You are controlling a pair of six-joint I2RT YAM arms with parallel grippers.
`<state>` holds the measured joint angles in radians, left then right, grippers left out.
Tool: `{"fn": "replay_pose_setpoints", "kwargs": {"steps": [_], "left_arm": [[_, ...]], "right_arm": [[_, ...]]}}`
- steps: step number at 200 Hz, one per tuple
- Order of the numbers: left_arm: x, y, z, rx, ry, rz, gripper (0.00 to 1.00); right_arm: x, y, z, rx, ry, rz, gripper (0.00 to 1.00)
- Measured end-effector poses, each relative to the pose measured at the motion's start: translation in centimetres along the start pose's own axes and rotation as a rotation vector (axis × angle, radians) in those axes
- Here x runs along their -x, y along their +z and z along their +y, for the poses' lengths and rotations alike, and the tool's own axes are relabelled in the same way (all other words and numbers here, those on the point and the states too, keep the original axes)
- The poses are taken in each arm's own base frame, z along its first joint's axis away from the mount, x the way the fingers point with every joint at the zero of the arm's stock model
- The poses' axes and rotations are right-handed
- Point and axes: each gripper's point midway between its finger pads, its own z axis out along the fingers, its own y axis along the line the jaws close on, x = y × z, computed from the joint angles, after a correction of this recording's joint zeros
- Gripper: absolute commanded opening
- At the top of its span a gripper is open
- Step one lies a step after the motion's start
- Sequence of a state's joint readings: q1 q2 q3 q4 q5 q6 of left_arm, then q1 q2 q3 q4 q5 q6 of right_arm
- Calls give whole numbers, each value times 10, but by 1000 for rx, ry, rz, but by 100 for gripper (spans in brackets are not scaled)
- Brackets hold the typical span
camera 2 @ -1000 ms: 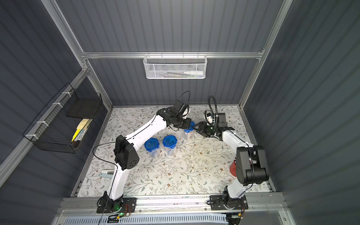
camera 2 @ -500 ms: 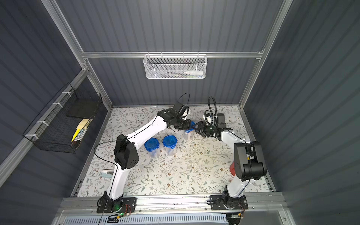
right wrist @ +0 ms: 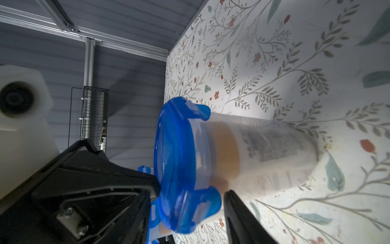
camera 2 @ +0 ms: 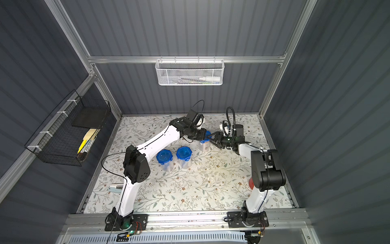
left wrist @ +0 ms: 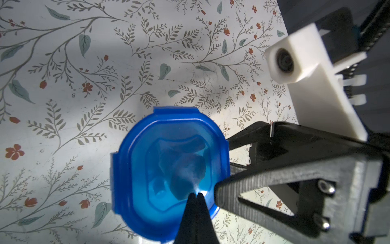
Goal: Take out toiletry kits
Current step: Unfasten the latch on the container.
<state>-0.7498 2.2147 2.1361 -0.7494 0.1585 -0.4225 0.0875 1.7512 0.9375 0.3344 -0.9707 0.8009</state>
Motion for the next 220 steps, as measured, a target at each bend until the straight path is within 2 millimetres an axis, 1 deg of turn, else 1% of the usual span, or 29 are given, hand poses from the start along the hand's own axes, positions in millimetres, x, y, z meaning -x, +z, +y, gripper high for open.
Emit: {"fn": "replay_pose_setpoints", "kwargs": {"steps": [45,98,113,127,168,220], "left_arm": [[0,1,1,0,-2,-1,0],[1,1,1,-1,-8,-4,0],[1,2,1,-5,-9,-4,0],[1,4,1,-12,-9,-10,0],[3,6,0,-29,-12,-29,0],[4,3,-1,-30,-15,-29,0]], "right_arm": [[3,-5,2,43,-4,-26,55],[-2,-10,3,60,0,-40,52],[-3,-12,7,67,-10,-42,52],[0,-15,15,74,-33,-58,51],[0,-16,12,64,-25,-63,50],[-3,-16,2,27,-16,-54,52]]}}
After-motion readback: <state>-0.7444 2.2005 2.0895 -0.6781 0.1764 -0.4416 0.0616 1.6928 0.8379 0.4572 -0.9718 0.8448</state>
